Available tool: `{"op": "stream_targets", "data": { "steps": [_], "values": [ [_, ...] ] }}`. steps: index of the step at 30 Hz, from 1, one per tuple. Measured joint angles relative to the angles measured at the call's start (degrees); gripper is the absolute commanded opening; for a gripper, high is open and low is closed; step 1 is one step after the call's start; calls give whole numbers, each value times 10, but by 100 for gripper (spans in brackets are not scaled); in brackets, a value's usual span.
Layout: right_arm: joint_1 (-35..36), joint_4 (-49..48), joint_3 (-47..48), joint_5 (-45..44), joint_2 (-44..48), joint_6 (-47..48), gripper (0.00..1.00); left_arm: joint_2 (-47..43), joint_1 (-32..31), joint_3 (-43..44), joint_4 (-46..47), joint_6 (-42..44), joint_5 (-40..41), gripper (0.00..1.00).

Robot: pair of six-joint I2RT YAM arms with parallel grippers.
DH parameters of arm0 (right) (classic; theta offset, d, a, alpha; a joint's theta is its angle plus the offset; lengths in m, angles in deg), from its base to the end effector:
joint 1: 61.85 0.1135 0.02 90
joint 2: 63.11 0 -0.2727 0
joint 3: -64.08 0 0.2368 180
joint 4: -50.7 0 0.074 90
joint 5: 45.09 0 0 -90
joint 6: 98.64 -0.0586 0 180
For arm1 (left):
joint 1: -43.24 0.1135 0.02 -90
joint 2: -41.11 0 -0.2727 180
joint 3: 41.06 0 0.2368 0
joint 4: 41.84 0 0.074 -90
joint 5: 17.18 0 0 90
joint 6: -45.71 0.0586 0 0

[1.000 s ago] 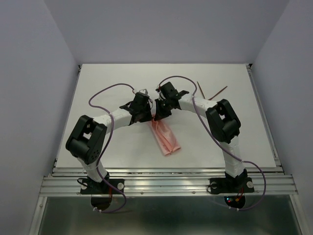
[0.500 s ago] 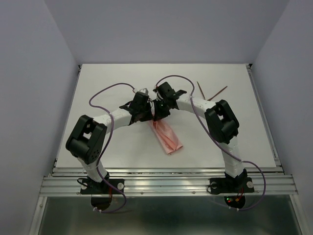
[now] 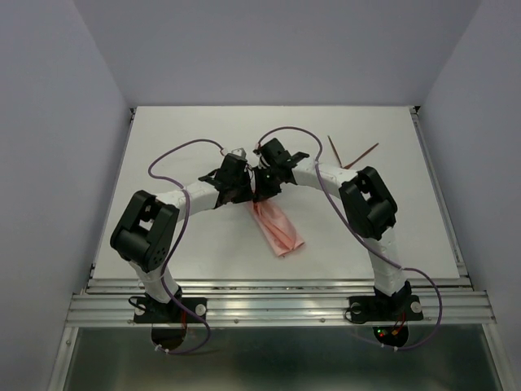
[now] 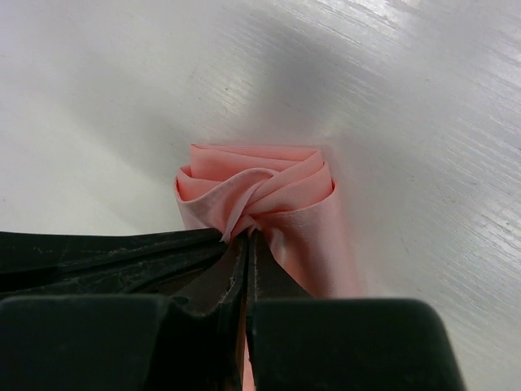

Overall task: Fold the napkin into a case and place the utensils inside
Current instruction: Grasp the top corner of the smaller rectangle folded napkin from the folded napkin.

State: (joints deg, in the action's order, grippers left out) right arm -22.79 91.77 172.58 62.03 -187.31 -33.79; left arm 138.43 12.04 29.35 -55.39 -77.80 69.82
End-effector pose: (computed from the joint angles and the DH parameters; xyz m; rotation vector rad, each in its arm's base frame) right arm 0.3560 0.3111 0.1662 -0.4476 2.6671 0.7729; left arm 0.3121 -0.1926 0.1908 -0.0191 2.3614 -0.6353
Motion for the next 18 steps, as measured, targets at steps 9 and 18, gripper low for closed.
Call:
{"op": "stream_targets", "data": {
  "steps": [9,18],
  "values": [
    [-1,-34,-34,6,12,0,30,0,5,-11,3,1,2,0],
    [4,-38,-75,40,63,5,33,0,6,-17,19,1,2,0]
  ]
}}
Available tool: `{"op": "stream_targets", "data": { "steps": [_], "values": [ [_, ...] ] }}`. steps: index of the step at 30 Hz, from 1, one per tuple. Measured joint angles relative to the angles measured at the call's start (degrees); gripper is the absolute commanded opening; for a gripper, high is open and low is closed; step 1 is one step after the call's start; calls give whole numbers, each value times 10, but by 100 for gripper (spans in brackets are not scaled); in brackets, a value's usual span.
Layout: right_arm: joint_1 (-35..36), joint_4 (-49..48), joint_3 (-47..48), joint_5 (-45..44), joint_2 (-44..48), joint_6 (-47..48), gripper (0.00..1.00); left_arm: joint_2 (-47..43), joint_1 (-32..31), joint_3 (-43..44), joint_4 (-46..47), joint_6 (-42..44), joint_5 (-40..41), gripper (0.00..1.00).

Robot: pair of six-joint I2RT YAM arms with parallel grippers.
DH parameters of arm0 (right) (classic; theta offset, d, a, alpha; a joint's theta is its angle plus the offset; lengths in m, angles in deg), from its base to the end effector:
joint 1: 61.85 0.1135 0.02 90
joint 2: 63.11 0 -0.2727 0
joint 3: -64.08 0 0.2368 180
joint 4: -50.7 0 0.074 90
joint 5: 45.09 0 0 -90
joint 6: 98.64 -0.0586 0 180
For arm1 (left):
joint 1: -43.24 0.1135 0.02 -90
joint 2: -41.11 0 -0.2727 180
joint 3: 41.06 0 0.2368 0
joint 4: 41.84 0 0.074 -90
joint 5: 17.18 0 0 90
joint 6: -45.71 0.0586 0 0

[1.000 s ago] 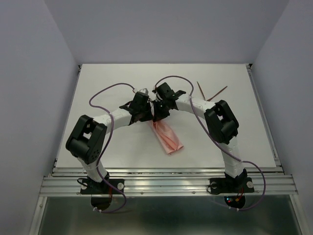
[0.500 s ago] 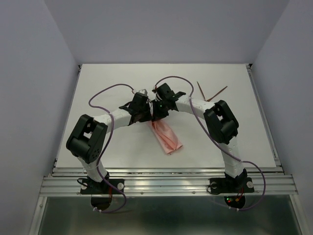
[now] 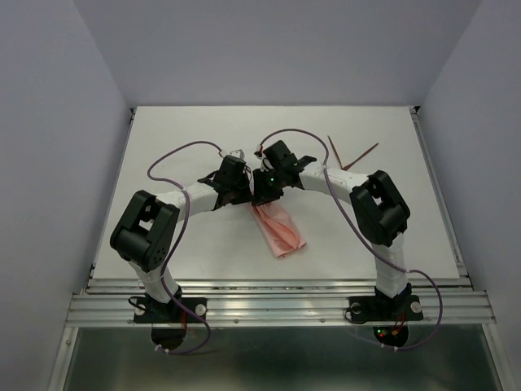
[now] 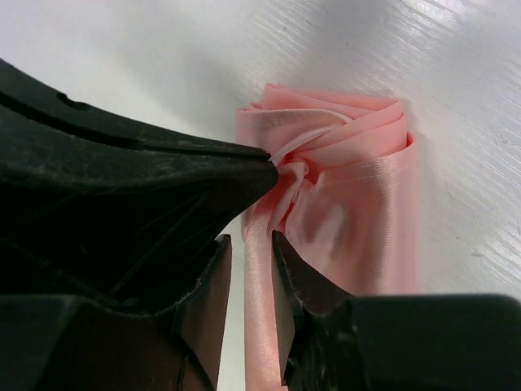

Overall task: Fold the napkin into a case and place the utensils inside
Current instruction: Grasp the top corner of the smaller rectangle folded napkin from the folded napkin.

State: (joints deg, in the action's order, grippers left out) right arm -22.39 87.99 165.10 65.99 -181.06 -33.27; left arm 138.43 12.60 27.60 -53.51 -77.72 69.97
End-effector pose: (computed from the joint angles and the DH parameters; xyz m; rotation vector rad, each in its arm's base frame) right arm 0.3337 0.3020 0.1810 -0.5032 2.6247 0.8776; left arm 0.3113 -0.1878 0.1846 -0.0303 2.3568 -0.6283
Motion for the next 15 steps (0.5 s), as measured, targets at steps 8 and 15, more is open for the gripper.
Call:
{"op": "stream_targets", "data": {
  "steps": [8,15],
  "values": [
    [0,-5,-17,-13,26,2,14,0,1,-1,7,0,-3,0],
    [-1,-8,-37,-75,57,-12,1,0,1,-1,7,0,-6,0]
  ]
}}
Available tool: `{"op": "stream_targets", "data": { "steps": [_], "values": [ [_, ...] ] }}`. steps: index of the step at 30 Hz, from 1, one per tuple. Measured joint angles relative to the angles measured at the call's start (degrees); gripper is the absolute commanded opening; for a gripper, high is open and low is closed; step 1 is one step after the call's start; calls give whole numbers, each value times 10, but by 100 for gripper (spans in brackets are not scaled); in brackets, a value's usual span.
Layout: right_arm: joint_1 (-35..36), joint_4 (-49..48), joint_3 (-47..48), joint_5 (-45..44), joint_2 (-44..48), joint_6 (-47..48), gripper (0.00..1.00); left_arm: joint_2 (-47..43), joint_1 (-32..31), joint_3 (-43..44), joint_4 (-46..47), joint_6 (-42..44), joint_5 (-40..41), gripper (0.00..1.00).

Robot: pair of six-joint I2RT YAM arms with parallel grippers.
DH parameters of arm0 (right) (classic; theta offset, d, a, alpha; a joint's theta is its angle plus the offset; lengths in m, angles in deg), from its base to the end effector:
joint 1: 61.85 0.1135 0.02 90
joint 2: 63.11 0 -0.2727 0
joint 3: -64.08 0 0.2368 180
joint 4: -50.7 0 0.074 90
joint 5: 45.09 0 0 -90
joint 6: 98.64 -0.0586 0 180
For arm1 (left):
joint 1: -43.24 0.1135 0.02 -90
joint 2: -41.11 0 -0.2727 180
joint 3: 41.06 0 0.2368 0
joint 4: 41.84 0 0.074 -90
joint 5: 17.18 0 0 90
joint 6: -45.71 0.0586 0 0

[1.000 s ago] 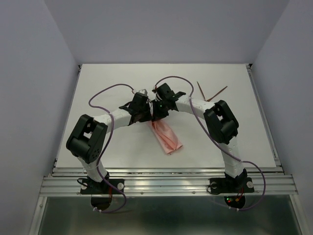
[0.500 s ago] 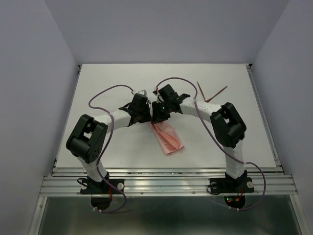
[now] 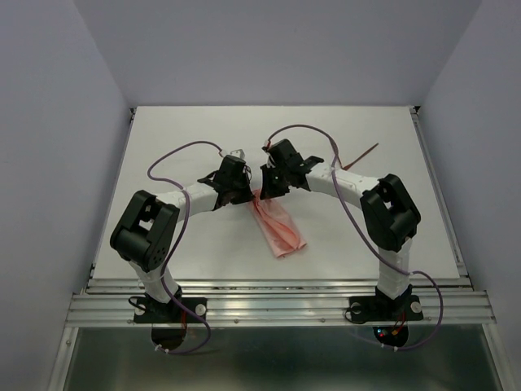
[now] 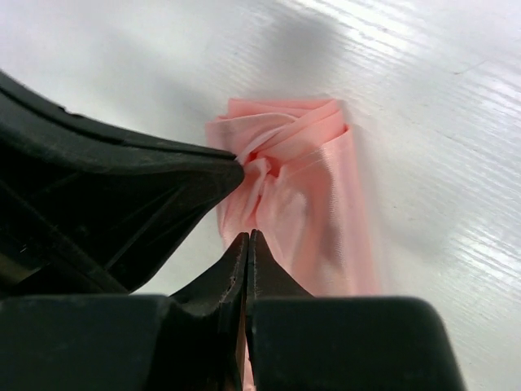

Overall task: Fold the napkin into a case and place the utensils inside
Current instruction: Grasp the top corner of the smaller rectangle folded napkin from the folded napkin.

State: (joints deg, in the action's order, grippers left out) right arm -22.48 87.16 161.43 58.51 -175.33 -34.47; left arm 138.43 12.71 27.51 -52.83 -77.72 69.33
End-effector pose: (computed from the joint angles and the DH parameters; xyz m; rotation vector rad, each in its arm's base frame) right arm 0.3266 0.2858 0.2029 -0.4139 2.5649 0.7515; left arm 0.3119 -0.1881 0.1854 -0.0259 2.3493 -0.6443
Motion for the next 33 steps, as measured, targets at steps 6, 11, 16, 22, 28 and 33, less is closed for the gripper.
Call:
{"op": "stream_targets", "data": {
  "steps": [6,11,16,22,28,33],
  "values": [
    [0,0,3,-32,-4,-12,1,0,0,0,0,0,-2,0],
    [-1,-1,34,-30,-48,-12,1,0,0,-6,4,0,-4,0],
    [-1,0,54,0,-89,-12,1,0,0,-7,4,1,-7,0],
    [-1,-7,54,31,-93,-15,1,0,1,-7,3,2,-8,0],
    [-4,-10,54,44,-94,-23,1,0,3,-7,3,4,-8,0],
    [-4,-24,56,47,-108,-39,1,0,3,-7,2,6,-9,0]
  ]
}}
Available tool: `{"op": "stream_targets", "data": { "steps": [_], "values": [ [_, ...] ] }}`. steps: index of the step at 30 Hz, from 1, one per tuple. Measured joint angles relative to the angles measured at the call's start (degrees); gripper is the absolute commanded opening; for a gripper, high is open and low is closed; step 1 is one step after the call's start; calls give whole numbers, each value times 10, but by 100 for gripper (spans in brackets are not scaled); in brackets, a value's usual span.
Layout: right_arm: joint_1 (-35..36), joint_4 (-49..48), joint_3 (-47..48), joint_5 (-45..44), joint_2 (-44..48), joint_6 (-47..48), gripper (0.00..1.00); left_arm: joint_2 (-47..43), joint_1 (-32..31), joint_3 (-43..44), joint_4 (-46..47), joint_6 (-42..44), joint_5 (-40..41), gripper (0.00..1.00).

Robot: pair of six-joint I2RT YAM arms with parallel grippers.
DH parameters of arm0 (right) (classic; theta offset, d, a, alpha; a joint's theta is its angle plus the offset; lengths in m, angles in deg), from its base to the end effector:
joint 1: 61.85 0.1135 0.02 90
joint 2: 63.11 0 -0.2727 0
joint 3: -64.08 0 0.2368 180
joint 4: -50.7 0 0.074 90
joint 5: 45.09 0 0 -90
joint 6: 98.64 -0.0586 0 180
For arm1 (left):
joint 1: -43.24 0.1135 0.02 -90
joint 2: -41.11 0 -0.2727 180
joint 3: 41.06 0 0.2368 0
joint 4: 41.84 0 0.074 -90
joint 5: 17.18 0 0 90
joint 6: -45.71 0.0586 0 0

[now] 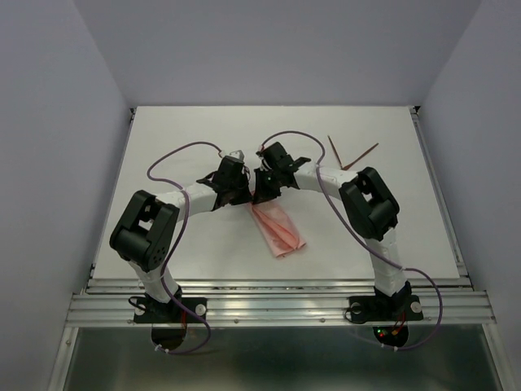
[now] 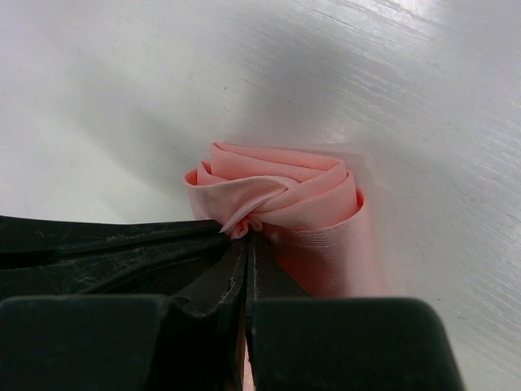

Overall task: Fold the napkin into a case and place the utensils inside
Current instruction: Grasp the top corner of the smaller rectangle folded napkin from the folded napkin.

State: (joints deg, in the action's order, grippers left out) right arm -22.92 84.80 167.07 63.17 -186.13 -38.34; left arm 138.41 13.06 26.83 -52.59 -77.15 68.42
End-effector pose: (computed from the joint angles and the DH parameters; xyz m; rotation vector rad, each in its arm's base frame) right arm 0.3518 0.3078 0.1560 -0.3539 2.6550 0.8431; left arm 0.3108 -0.1859 0.1823 -0.0131 2.3583 -0.6499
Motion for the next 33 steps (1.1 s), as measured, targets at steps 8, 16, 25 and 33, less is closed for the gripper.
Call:
{"op": "stream_targets", "data": {
  "steps": [8,16,25,33],
  "values": [
    [-5,-7,23,-2,-22,-16,1,-2,8,0,0,9,0,0],
    [-3,-25,3,-13,-10,-19,1,-19,7,0,3,9,-22,0],
    [2,-108,-122,-48,75,-51,1,-22,7,-10,19,10,-42,0],
    [2,-193,-171,-76,120,-103,1,-24,7,-16,23,12,-43,0]
  ]
}}
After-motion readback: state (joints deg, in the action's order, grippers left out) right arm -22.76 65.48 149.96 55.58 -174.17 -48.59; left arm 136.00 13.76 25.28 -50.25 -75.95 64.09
